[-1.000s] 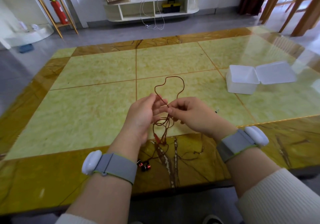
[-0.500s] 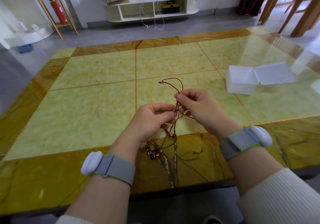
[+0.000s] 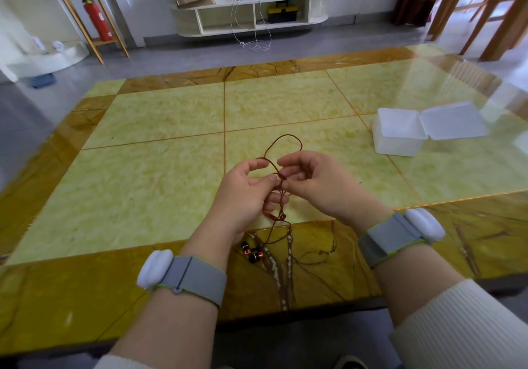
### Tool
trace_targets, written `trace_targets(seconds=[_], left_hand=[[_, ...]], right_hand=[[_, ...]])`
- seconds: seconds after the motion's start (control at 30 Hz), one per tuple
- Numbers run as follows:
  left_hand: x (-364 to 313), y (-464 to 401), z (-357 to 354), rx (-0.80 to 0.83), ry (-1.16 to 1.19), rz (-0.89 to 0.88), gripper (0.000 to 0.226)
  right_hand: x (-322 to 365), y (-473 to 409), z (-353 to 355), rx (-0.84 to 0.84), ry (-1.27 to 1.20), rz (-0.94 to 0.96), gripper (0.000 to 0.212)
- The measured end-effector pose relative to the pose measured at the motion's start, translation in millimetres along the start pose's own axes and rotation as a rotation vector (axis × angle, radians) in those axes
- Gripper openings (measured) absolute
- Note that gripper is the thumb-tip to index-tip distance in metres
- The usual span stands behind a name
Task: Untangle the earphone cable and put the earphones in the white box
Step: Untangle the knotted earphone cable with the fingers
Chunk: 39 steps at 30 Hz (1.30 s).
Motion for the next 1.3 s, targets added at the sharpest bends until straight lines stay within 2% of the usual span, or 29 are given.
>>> trace_targets(seconds=[0.17,0.27,0.33,0.43,0.5,0.57,0.63,0.77,1.07,1.2,1.3], left_hand=[[-1,0,-4,-0.014,0.008,0.001,0.035],[0,0,-3,-0.030,-0.112,-0.039,0.042],[1,1,-3,-0.036,-0.215,-0.091,0.054],[3,1,-1,-0.074,-0.232,-0.151,0.076],[2,2,1,-0.069,-0.278,-0.189,0.083],[2,2,1,-0.029,-0.343,-0.195,0.073],[4,1,1,-0.015,-0.428,-0.191,0.052],[3,0,1,-0.057,-0.478,-0.176,0.018],[-1,-3,2,-0.033,-0.534,-0.141,0.012],[-3,-2,3,-0.102,-0.526,-0.163,0.015],[-2,0,3,-0.121,-0.438,-0.128,0.014]], right_hand=[[2,0,1,-0.020,0.016,0.036,0.036],[2,0,0,-0.026,0.042,0.046,0.032],[2,0,0,-0.029,0.054,0.055,0.028],[4,1,1,-0.031,0.077,0.068,0.025],[4,2,1,-0.015,0.097,0.073,0.024],[5,3,0,-0.007,0.109,0.081,0.024],[6,3,0,-0.006,0.110,0.097,0.024],[6,2,2,-0.020,0.098,0.109,0.022],[3,-1,6,-0.183,0.209,0.122,0.021],[9,4,4,-0.128,0.229,0.134,0.020],[12,7,1,-0.057,0.227,0.137,0.008]])
Point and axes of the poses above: each hand's wrist, its own y-axis away from the middle knuckle, its own z-axis out of the back of the hand, x = y × z, the point moved 2 cm from there along -y, towards the middle knuckle, and after that the axes turned 4 degrees about -z, right-handed, at the moved point
